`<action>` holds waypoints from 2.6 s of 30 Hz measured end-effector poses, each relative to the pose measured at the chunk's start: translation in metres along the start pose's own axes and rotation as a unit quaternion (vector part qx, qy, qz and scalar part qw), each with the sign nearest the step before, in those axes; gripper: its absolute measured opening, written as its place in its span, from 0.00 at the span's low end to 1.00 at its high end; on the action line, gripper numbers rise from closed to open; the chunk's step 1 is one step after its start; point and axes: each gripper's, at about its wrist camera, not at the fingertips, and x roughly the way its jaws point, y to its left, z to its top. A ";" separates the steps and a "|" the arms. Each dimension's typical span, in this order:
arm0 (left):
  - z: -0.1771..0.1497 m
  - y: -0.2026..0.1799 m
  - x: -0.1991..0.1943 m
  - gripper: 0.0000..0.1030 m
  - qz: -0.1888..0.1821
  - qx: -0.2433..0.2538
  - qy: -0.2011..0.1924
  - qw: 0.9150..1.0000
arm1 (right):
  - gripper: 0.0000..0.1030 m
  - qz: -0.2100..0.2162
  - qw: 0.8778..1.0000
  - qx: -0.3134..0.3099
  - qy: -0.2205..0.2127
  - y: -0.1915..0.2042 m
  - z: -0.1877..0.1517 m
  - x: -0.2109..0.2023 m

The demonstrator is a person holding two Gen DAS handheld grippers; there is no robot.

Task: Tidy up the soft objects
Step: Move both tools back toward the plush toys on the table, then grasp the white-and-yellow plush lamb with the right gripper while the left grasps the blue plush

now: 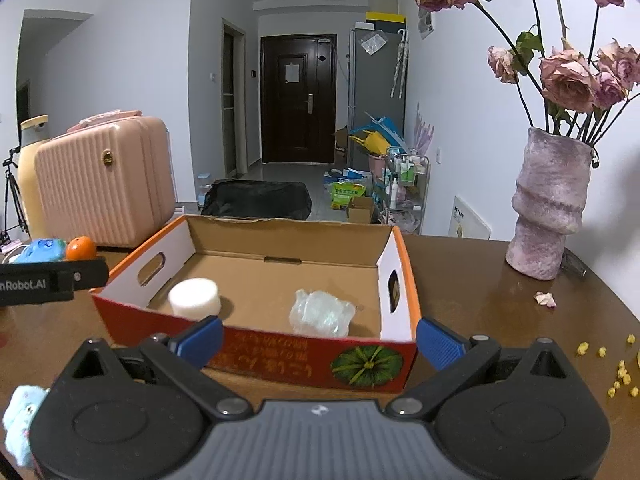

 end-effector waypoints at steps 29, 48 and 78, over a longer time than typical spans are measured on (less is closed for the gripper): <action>-0.067 0.034 -0.091 1.00 -0.025 0.039 -0.018 0.999 | 1.00 0.000 0.999 0.025 -0.024 0.034 -0.080 -0.091; -0.102 0.080 -0.126 1.00 -0.026 0.045 -0.014 0.999 | 1.00 0.021 1.000 -0.014 0.012 0.085 -0.117 -0.112; -0.101 0.115 -0.116 1.00 -0.019 0.013 0.014 1.000 | 0.54 0.057 0.991 -0.026 0.116 0.123 -0.112 -0.036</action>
